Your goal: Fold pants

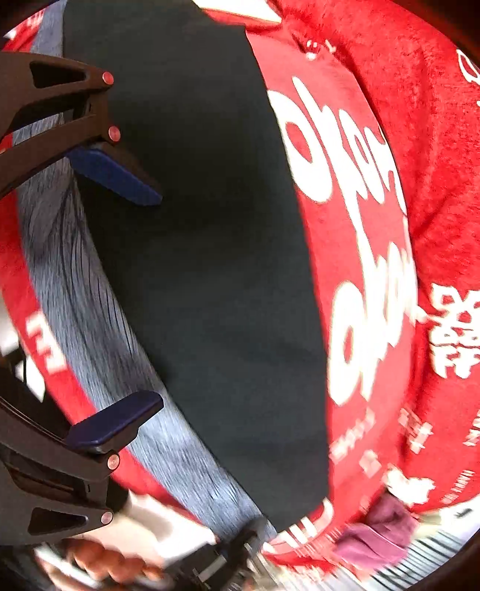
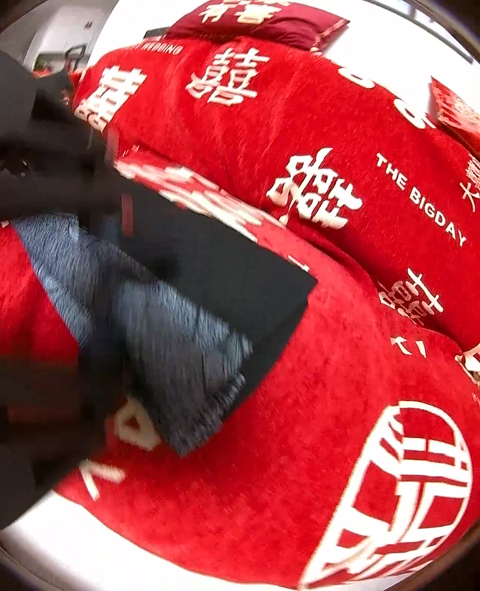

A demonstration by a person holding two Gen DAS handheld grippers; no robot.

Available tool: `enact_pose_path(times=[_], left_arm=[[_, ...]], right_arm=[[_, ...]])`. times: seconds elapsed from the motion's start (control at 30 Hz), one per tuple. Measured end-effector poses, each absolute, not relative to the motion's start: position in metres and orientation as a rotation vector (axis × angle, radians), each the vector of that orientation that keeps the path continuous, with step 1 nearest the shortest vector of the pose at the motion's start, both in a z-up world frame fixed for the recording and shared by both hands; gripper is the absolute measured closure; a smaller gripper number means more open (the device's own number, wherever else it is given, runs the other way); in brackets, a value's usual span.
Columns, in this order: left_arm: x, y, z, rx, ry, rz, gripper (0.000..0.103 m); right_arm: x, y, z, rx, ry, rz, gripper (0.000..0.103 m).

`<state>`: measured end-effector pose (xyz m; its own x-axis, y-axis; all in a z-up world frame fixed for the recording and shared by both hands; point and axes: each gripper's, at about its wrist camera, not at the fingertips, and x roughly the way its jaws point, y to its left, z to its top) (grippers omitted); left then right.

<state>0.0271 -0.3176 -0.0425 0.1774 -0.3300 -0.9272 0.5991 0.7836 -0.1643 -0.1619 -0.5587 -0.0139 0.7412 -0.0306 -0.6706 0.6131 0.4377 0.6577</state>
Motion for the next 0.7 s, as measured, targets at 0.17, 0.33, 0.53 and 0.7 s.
enact_pose_path(times=[0.17,0.33,0.53,0.7], left_arm=[[0.029,-0.346,-0.021,0.231,1.188,-0.715,0.002],[0.034,-0.370,-0.058,0.305,1.282,-0.658,0.002],[0.014,-0.395,-0.037,0.315,1.225,-0.749,0.002],[0.029,-0.422,-0.046,0.279,1.279,-0.720,0.002]], right_arm=[[-0.150,-0.545,0.032,0.860,0.593,-0.402,0.097],[-0.138,-0.562,-0.018,0.926,0.770,-0.520,0.094],[-0.186,-0.578,-0.015,0.994,0.679,-0.651,0.072],[-0.187,-0.550,0.034,0.796,0.548,-0.631,0.032]])
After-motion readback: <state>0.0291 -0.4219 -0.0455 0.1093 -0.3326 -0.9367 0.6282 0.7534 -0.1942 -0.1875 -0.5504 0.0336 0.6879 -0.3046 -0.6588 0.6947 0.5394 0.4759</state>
